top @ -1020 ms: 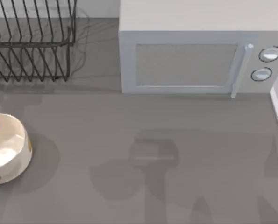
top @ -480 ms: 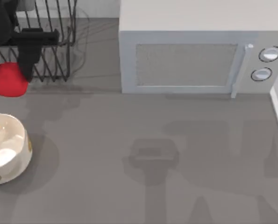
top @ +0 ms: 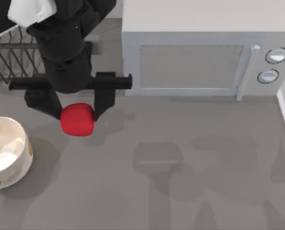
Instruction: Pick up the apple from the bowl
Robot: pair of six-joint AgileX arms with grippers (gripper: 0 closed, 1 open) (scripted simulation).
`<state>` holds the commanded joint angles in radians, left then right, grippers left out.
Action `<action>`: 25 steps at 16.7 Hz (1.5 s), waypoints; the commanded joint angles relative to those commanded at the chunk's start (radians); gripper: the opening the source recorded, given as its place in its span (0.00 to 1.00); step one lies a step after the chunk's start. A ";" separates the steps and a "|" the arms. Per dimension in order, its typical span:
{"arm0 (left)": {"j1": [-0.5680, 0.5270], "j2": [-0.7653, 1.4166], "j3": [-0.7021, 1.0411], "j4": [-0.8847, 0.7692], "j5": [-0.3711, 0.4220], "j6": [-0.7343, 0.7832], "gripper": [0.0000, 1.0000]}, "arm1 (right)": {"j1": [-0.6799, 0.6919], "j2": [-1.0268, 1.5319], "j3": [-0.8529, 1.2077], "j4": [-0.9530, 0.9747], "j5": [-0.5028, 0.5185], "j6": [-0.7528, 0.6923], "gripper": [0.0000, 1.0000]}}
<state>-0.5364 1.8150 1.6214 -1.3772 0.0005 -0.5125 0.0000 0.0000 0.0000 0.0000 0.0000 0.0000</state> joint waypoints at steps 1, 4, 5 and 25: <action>0.000 0.000 0.000 0.000 0.000 0.000 0.00 | 0.000 0.000 0.000 0.000 0.000 0.000 1.00; 0.004 -0.003 0.000 0.000 0.001 0.003 0.00 | 0.000 0.000 0.000 0.000 0.000 0.000 1.00; 0.004 0.000 -0.013 0.013 0.001 0.003 0.00 | 0.000 0.000 0.000 0.000 0.000 0.000 1.00; 0.004 0.069 -0.354 0.424 0.000 0.005 0.45 | 0.000 0.000 0.000 0.000 0.000 0.000 1.00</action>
<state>-0.5323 1.8844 1.2673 -0.9537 0.0008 -0.5074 0.0000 0.0000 0.0000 0.0000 0.0000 0.0000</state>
